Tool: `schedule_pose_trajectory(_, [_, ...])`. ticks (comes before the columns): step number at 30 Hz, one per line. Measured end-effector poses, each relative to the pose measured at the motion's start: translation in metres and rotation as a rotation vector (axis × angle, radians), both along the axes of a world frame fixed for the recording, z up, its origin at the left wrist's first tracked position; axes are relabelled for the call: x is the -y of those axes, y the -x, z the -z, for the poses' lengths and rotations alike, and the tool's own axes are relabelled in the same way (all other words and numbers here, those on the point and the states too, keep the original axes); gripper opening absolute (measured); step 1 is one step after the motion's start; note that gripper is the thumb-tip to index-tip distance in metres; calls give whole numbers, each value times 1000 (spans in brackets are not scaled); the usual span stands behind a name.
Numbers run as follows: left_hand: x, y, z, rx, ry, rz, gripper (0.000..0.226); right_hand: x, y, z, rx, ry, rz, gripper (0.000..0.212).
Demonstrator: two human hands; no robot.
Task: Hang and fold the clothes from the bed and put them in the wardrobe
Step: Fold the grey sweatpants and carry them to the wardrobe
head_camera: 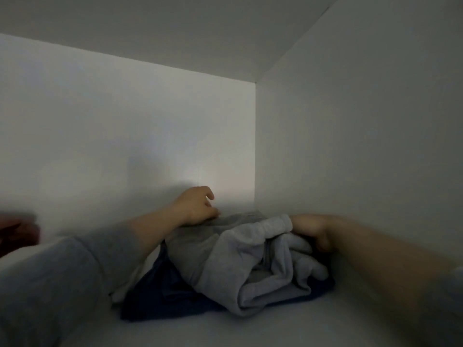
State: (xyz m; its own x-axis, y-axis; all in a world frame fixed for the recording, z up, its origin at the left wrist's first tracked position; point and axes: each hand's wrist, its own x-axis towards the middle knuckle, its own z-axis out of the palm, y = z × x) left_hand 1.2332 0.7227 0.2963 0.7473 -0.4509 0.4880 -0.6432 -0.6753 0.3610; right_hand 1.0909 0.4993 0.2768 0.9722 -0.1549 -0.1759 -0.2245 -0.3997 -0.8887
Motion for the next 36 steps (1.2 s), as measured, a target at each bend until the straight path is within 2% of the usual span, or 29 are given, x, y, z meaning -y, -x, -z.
schedule_pose_trajectory(2, [-19,11,-6,66,95,-25,29,-1,2,-2,31,-42,-14,43])
schedule_pose_trajectory(4, [-39,25,-11,48,0,-81,30,-5,5,-3,41,-98,-82,33])
schedule_pose_trajectory(5, [-49,33,-11,-67,-46,-107,42,-6,6,-4,46,-116,-114,28])
schedule_pose_trajectory(8, [-73,61,4,-600,-33,-161,64,-8,8,-7,41,-146,-173,25])
schedule_pose_trajectory(10, [-79,70,19,-720,-59,-169,69,-10,11,-8,33,-137,-179,23])
schedule_pose_trajectory(13, [-74,74,30,-738,43,-152,57,-10,12,-8,96,-104,-162,27])
schedule_pose_trajectory(16, [-66,77,33,-788,331,-87,38,-11,11,-6,170,-109,-185,30])
schedule_pose_trajectory(20, [-59,83,30,-744,497,70,36,-17,12,-11,245,-149,-199,21])
schedule_pose_trajectory(22, [-54,91,24,-786,515,166,49,-23,13,-12,277,-182,-189,18])
schedule_pose_trajectory(26, [-41,105,27,-869,450,212,115,-35,19,-11,198,-168,-185,15])
schedule_pose_trajectory(28, [-39,107,34,-867,437,188,135,-39,27,-14,63,-65,-207,32])
schedule_pose_trajectory(30, [-41,107,39,-873,418,193,145,-40,33,-19,-54,50,-227,45])
schedule_pose_trajectory(32, [-43,108,38,-882,384,209,152,-37,36,-23,-102,97,-214,47])
schedule_pose_trajectory(34, [-43,112,37,-883,397,247,154,-32,37,-24,-98,88,-197,28])
schedule_pose_trajectory(36, [-41,111,37,-841,507,281,133,-27,37,-22,-40,15,-145,11])
